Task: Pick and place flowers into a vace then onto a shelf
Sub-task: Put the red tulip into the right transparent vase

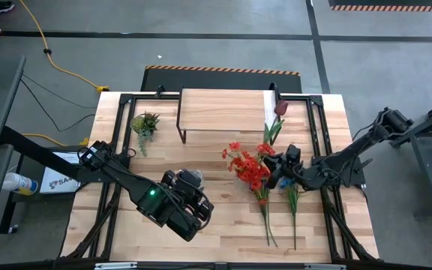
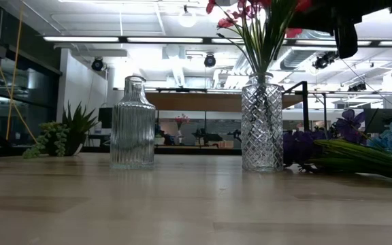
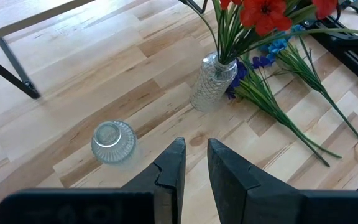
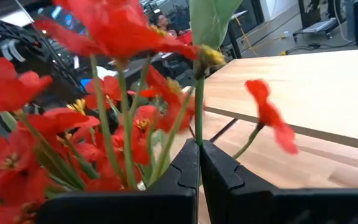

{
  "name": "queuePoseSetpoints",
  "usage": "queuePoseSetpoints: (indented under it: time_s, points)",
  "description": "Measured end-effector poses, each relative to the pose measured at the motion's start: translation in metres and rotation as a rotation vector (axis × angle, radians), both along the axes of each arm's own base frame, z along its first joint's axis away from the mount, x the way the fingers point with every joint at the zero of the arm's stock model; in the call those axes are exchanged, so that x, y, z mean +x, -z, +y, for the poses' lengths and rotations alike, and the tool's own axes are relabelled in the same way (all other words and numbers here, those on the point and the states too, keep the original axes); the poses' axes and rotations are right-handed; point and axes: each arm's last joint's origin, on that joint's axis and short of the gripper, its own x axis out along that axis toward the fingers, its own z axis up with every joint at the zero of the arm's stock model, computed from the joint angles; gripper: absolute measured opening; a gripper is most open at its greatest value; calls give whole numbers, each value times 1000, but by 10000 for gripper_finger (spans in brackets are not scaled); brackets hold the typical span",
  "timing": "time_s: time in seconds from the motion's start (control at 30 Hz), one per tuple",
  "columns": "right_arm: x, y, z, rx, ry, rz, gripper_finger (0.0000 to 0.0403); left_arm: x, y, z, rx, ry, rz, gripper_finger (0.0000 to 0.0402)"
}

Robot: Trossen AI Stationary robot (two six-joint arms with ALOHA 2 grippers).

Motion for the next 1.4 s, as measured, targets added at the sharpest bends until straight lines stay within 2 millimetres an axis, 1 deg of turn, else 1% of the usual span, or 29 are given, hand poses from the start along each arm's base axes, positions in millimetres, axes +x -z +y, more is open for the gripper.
queuePoseSetpoints:
  time_s: [0.17, 0.43, 0.8, 1.1, 1.27, 1.4]
  points:
    - [4, 2, -2, -22, 14, 11, 0, 0, 0, 0, 0, 0, 0, 104]
    - [6, -10, -2, -131, -1, -1, 0, 0, 0, 0, 0, 0, 0, 104]
    - [6, -4, -3, -144, 4, 45, 0, 0, 0, 0, -2, 0, -3, 104]
    - [7, 2, -3, -148, 49, 76, 0, 2, -1, -1, -1, -3, -23, 104]
    - [12, 4, 0, -118, 36, 36, 0, 2, -1, -1, -3, -4, -29, 104]
    - [13, 1, 1, -144, 24, 28, 0, 2, -1, -1, -1, -4, -31, 104]
